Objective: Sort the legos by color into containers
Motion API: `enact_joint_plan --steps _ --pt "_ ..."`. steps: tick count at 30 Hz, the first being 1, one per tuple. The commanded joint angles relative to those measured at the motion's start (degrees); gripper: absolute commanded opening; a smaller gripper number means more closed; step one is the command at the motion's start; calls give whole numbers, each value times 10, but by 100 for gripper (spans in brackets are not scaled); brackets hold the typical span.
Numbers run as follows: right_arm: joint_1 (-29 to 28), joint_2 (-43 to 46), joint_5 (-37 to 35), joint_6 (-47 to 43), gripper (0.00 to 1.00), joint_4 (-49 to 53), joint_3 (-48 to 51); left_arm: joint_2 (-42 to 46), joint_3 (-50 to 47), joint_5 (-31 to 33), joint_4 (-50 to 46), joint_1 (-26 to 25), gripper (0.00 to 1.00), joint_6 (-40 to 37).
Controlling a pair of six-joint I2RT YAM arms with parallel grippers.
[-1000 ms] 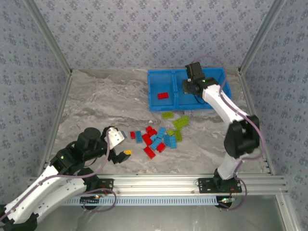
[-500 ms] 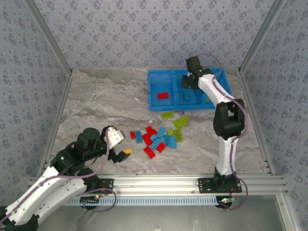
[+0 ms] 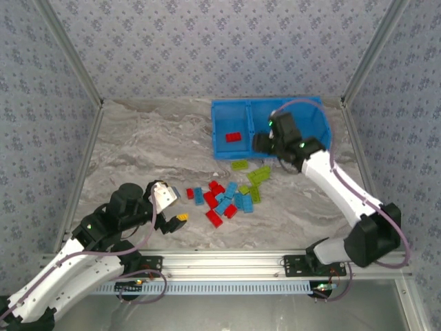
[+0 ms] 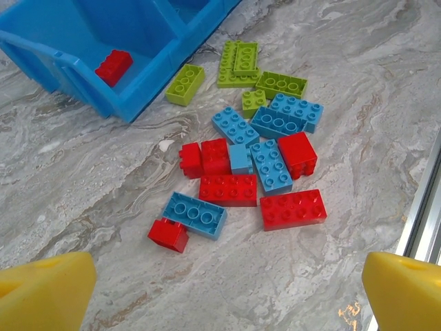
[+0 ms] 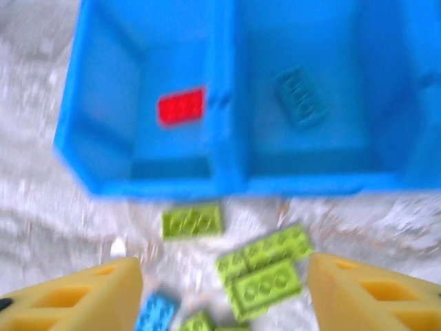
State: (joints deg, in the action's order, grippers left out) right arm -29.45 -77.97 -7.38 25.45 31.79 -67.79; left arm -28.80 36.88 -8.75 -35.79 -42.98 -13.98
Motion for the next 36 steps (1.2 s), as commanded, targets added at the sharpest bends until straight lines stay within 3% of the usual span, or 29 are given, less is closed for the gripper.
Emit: enact_joint_plan --steps 1,3,4,10,20,24,31,36 --pt "-55 -20 -48 43 79 -33 60 5 -1 -30 21 5 99 -10" --pt "-83 -55 -56 31 96 -39 58 3 -2 -35 22 7 99 -12" --pt "-91 -76 -62 28 100 -33 49 3 -1 -34 21 6 99 -12" --pt "-112 -212 -124 -14 100 -45 -24 17 -3 -25 18 6 99 -13" --pt "-94 -359 -125 -5 99 -59 -103 30 -9 -20 21 7 99 -16" --pt "-84 -372 -98 0 91 -80 -96 32 -9 -28 21 6 99 -21" --pt "-80 -371 -85 -2 56 -87 -80 31 -11 -28 21 7 99 -23" --pt "-87 -330 -79 2 48 -88 -53 30 -11 -27 20 6 99 -24"
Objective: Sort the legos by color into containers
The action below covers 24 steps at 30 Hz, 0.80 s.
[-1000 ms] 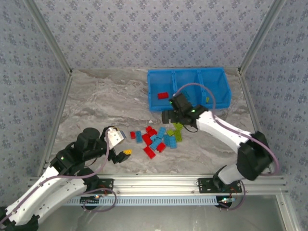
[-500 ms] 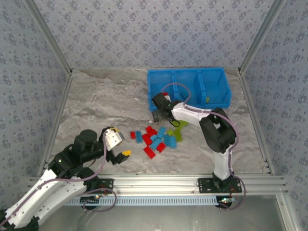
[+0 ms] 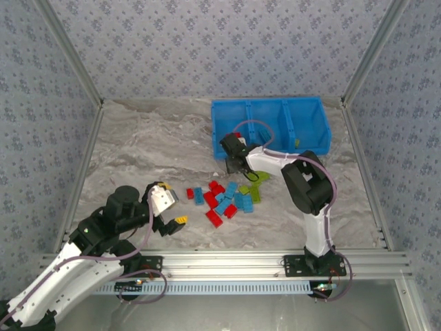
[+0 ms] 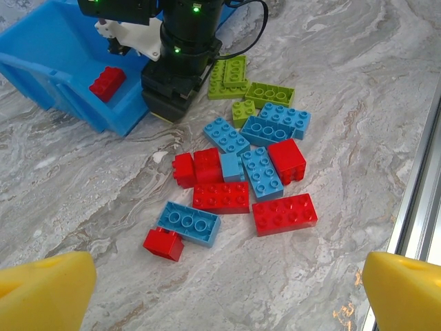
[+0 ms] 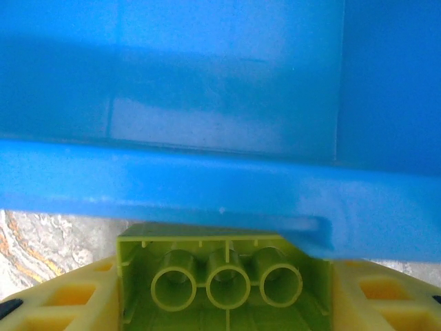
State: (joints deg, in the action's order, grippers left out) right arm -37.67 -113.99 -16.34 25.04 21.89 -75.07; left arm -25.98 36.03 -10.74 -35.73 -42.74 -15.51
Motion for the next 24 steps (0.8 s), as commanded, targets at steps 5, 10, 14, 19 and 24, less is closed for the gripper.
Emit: enact_joint_plan --steps 5,10,14,19,24 --pt "-19 129 11 2 46 33 54 1 -3 -10 20 4 99 -9" --pt "-14 261 -19 7 46 52 103 6 -3 -17 25 5 99 -7" --pt "33 342 -50 9 47 64 111 19 -9 -52 38 5 99 -16" --pt "190 369 14 18 47 48 98 83 -44 -45 80 5 99 -26" --pt "325 285 68 26 46 38 26 154 -78 -9 117 6 99 -27"
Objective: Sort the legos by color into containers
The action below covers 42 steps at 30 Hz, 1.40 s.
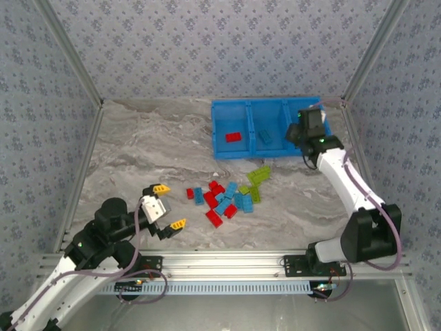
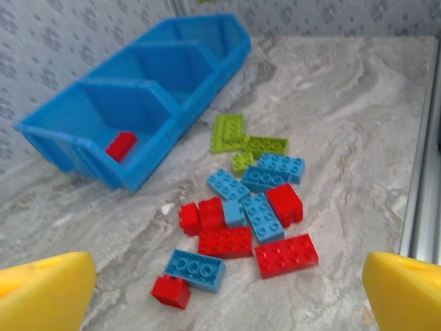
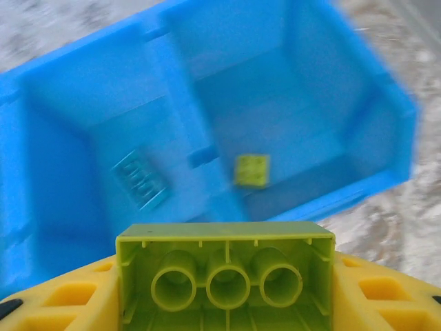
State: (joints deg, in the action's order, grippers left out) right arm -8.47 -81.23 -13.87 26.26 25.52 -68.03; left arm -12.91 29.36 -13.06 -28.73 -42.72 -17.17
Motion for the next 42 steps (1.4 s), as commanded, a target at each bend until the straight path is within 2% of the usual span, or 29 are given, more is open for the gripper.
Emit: enact_joint_plan --steps 1,8,11,15,17,23,26,29,32,35,38,42 --pt "48 -70 56 15 47 4 -65 29 -14 16 50 5 99 -11" --pt "99 -235 103 35 51 42 -201 17 -10 12 47 8 99 -9" --pt "107 -287 124 45 63 73 -256 18 -10 13 49 9 99 -8" --pt "107 -309 112 58 80 117 -302 15 -8 38 58 10 99 26" --pt "107 -298 109 65 84 129 -304 10 -4 52 59 11 99 44" --pt "104 -200 116 72 86 133 -247 -30 25 84 43 14 99 89" --pt "94 -111 131 65 87 133 -179 -71 61 108 23 14 99 130" --pt "77 -2 165 50 88 125 -100 -130 112 172 -9 14 99 219" --pt "36 100 200 28 90 133 -35 -199 158 258 -59 14 99 369" --pt "-39 180 209 -6 94 154 23 -272 186 309 -105 15 99 486" --pt "-148 215 203 -38 95 216 40 -337 194 304 -110 17 99 568" --pt "-271 216 195 -7 95 263 57 -413 178 260 -51 28 99 651"
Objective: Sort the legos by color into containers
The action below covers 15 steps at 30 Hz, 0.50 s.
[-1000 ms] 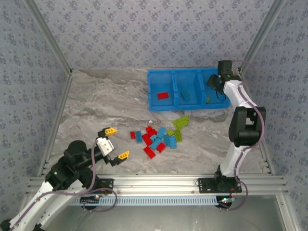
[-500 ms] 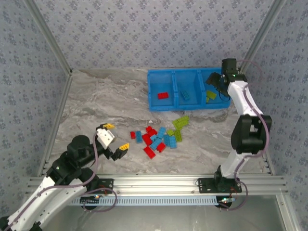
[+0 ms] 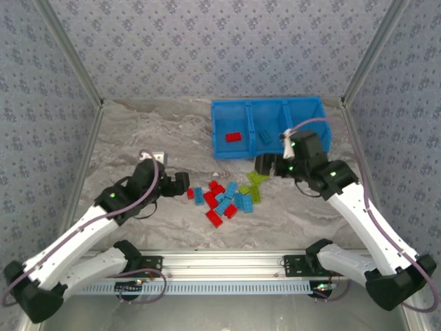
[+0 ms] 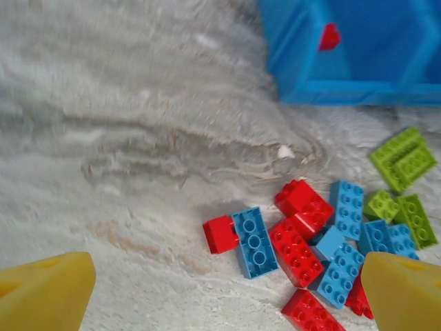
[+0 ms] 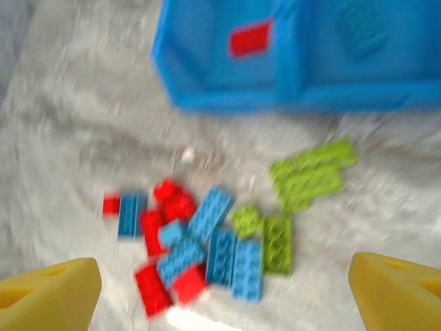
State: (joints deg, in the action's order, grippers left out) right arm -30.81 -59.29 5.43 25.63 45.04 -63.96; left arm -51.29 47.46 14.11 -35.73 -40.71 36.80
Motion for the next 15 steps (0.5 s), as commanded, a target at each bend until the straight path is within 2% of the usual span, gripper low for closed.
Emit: enact_joint_plan --steps 1,4,7,11,15 --pt "-78 -4 -2 14 95 67 23 -55 -4 -22 28 12 99 128" --pt "-145 -6 -21 52 95 53 41 -140 12 -35 17 24 96 166" --pt "-180 -25 -34 63 95 54 50 -217 15 -63 37 35 86 168" --pt "-196 -61 -58 64 95 78 41 -279 3 -93 94 39 76 161" --pt "-205 -84 -53 61 95 71 42 -318 -1 -116 132 45 71 152"
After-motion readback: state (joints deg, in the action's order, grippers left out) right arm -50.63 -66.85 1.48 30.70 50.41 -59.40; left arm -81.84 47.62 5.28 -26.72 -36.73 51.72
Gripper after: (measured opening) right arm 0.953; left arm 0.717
